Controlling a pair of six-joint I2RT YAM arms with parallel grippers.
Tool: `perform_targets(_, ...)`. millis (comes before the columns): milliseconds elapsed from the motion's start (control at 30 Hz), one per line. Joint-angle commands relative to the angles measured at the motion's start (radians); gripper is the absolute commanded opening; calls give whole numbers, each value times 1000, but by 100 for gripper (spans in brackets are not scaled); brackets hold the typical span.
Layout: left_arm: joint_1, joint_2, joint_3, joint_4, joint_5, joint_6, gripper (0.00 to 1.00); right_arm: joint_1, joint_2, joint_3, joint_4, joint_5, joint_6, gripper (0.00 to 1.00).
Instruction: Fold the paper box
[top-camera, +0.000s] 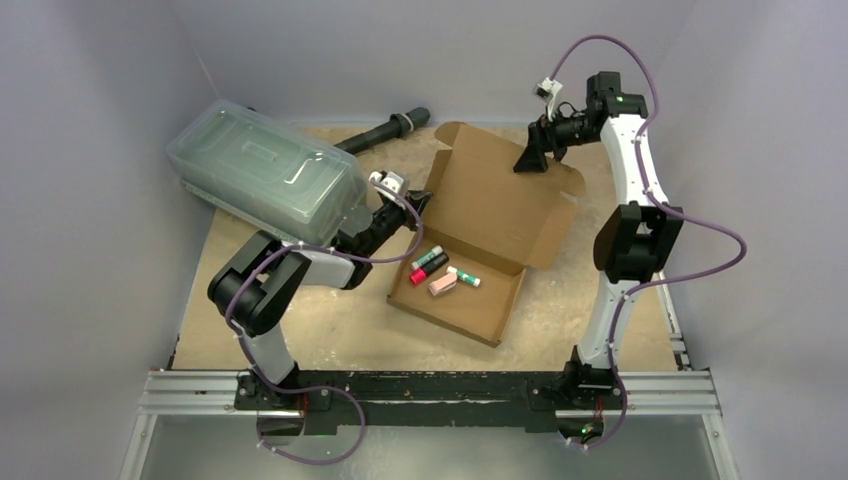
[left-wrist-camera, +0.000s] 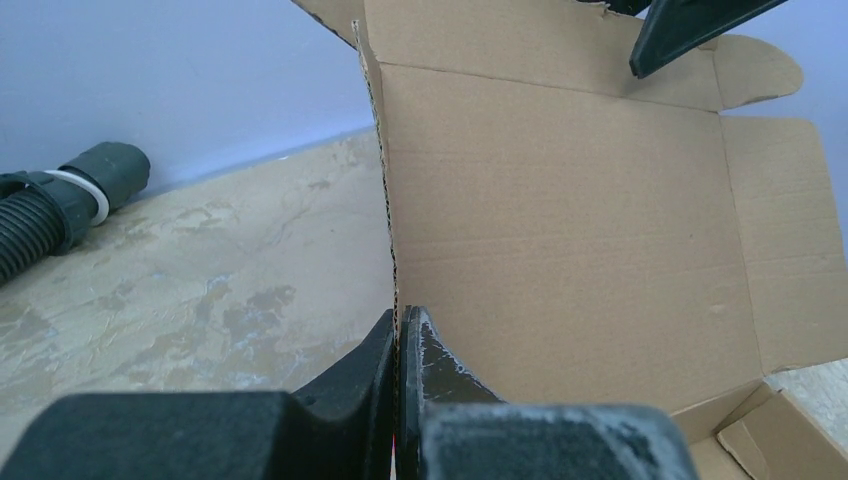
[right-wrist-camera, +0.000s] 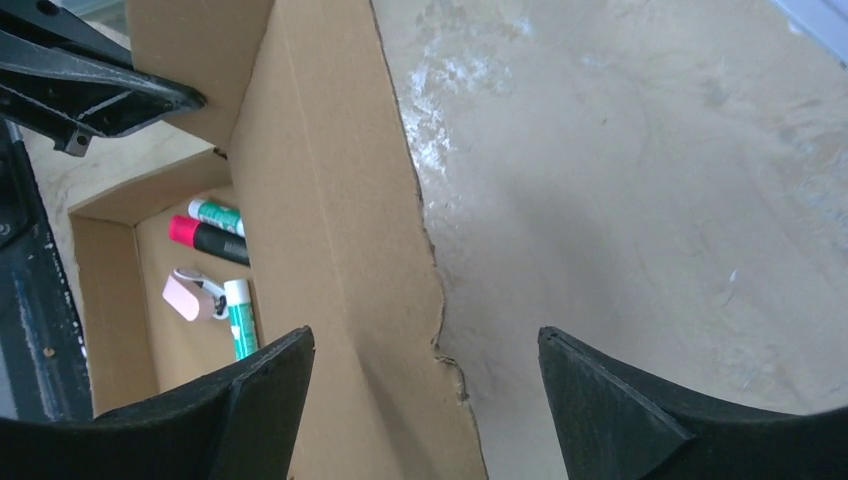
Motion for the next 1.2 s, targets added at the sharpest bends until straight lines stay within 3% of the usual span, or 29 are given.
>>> perform_targets(0, -5, -42, -14, 125, 26, 32, 0, 8, 4, 89, -113, 28, -57, 81)
perform_targets(200, -6, -41, -15, 124, 5, 40, 0, 13, -10, 96, -176, -24, -107, 53)
perform_targets(400, -6, -37, 8, 91, -29, 40, 0, 14, -25, 86, -227, -53, -152, 14)
perform_targets(500, -6, -40, 29, 44, -47, 25, 0, 14, -44, 82, -225, -42, -161, 0)
perform_targets(567, -6, -48, 44, -9, -63, 3, 8, 14, -69, 75, -206, -27, -160, 0)
perform_targets(700, 3, -115, 90, -218, -94, -96, 46, 17, -145, 38, -111, 43, -119, 0)
perform_targets(767, 13, -165, 128, -409, -97, -164, 59, 21, -190, 6, -65, 88, -98, 0)
perform_targets(867, 20, -235, 177, -706, -72, -222, 65, 38, -253, -40, -22, 161, -102, 0)
perform_targets(967, 21, -308, 134, -875, -82, -303, 65, 73, -295, -86, -3, 212, -122, 0)
perform_targets(1167, 22, -439, -87, -892, -110, -420, 64, 168, -369, -208, 45, 268, -119, 0)
